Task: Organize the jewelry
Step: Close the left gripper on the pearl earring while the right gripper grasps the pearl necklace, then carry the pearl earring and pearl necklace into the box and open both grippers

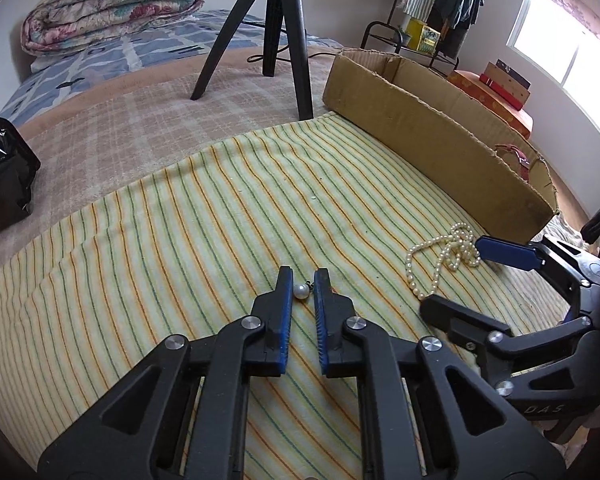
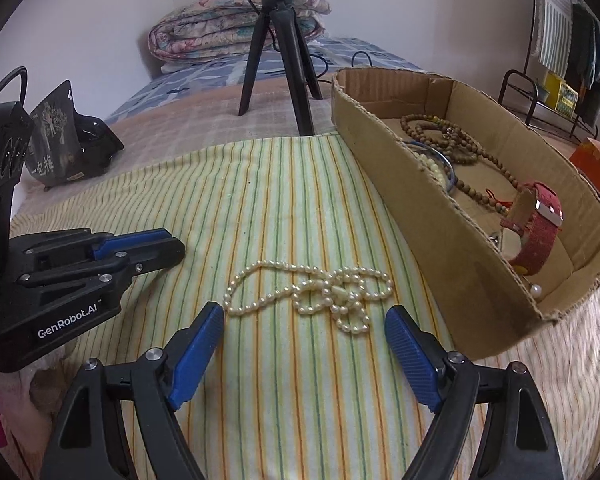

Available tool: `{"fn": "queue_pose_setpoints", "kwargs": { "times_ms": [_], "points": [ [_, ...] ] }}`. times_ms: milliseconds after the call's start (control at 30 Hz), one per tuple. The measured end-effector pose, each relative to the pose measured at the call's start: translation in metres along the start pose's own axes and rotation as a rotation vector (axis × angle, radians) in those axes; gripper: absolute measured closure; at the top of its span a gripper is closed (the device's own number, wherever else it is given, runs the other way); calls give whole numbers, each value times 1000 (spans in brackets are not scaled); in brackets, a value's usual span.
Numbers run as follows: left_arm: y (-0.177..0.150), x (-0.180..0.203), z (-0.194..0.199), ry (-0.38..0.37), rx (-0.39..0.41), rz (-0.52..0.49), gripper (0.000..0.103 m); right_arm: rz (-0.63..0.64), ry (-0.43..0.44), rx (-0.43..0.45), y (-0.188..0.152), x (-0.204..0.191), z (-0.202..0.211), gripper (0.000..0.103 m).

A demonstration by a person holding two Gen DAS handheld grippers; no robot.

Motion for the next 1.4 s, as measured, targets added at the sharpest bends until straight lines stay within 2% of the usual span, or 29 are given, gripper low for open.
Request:
{"fn": "queue_pose_setpoints", "kwargs": {
  "times_ms": [133,200,300,367,467,500,567,833,1200,1400],
  "points": [
    [-1,0,1,-1,4,-3,94,34,-26,-7,3,-9,-9,15],
    [-1,0,1,-2,4,-2,94,38,-27,-4,3,-9,-10,19],
    [-1,1,2,-3,6,0,95,48,-20,3,2,-10,-9,37],
    [-2,1,3,-1,6,-2,95,63,-18,12,2,-11,-8,61],
    [-2,2,4,5,8,-6,95,86,-3,26,1,-16,-8,77],
    [-2,2,4,7,8,-5,95,93,-1,29,1,-18,-8,80],
    [-2,2,6,10,11,1,95,99,9,31,1,-20,-6,96],
    [-1,2,20,25,25,23,95,103,60,51,3,-19,6,98],
    [9,3,54,72,59,29,95,110,140,111,16,-10,51,98],
    [21,17,74,83,88,13,95,124,168,128,27,0,75,98]
  ]
}}
Point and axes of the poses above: each gripper's, at about its wrist camera, not at the fingertips, and z roughly against the way its jaws point, x to its right, y to its top, the point moved 7 cm from there along -z, roughly the way its jaws point, and after that the axes turned 4 degrees about x, right-handed, at the moved point
